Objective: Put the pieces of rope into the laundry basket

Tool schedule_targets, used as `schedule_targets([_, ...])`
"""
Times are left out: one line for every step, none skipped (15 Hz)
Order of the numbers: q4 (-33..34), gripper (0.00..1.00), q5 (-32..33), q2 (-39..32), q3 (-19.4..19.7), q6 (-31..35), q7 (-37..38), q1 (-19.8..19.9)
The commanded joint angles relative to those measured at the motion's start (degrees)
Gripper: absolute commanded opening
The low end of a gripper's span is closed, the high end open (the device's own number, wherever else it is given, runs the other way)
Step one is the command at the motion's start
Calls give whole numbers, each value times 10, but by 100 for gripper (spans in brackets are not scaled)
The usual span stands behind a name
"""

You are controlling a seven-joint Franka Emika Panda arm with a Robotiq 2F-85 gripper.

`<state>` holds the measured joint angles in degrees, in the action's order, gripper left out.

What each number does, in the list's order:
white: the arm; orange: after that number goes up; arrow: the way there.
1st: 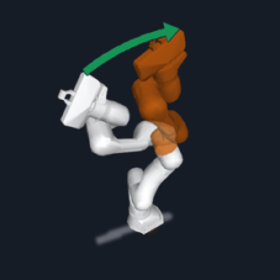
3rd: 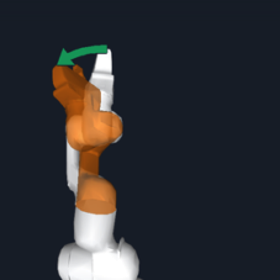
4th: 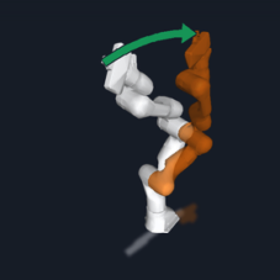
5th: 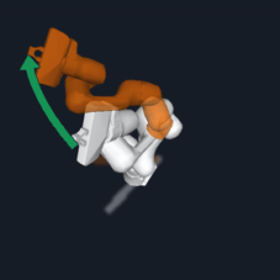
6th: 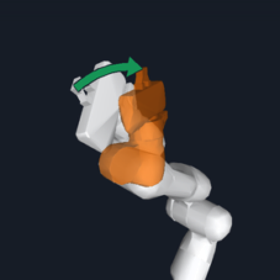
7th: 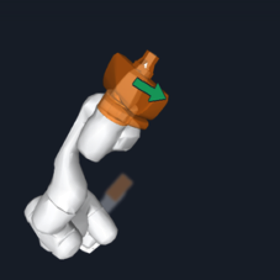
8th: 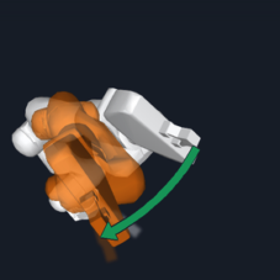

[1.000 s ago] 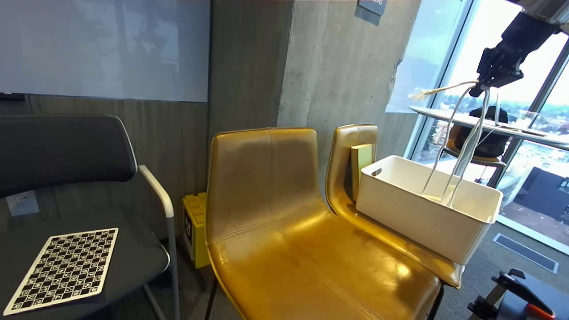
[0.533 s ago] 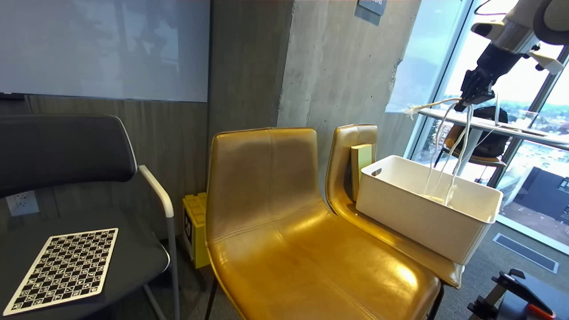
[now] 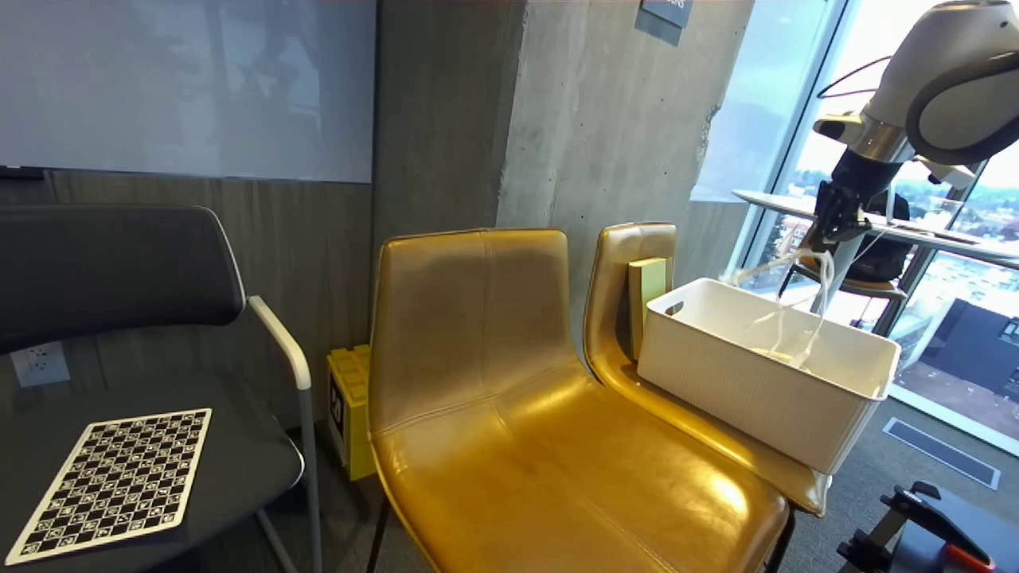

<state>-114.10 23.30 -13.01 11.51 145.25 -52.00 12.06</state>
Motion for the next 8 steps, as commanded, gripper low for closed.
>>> schedule_targets([9, 51, 7, -14, -3, -6, 14, 1])
schedule_targets([8, 58, 2, -14, -5, -8, 13, 2])
schedule_targets([8, 66, -8, -10, -10, -16, 7, 2])
schedule_targets([6, 73, -26, -2, -17, -29, -3, 4])
schedule_targets([5, 80, -56, 8, -29, -56, -19, 5])
schedule_targets([6, 88, -86, 16, -39, -80, -32, 7])
schedule_targets([11, 95, -128, 28, -51, -118, -56, 9])
schedule_targets([19, 99, -154, 36, -57, -153, -65, 6])
